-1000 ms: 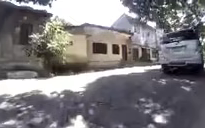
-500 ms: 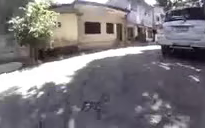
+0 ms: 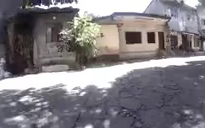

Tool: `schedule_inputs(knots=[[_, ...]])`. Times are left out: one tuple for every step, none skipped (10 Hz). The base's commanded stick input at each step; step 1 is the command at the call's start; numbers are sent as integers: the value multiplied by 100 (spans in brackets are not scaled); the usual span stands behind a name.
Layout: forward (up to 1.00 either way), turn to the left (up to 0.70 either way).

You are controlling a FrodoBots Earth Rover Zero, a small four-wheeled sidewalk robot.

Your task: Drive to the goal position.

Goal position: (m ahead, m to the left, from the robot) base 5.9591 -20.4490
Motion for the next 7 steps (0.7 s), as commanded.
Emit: schedule_inputs(knots=[[0, 43], [0, -63], [0, -100], [0, -100], [0, -100], [0, -100], [0, -100]])
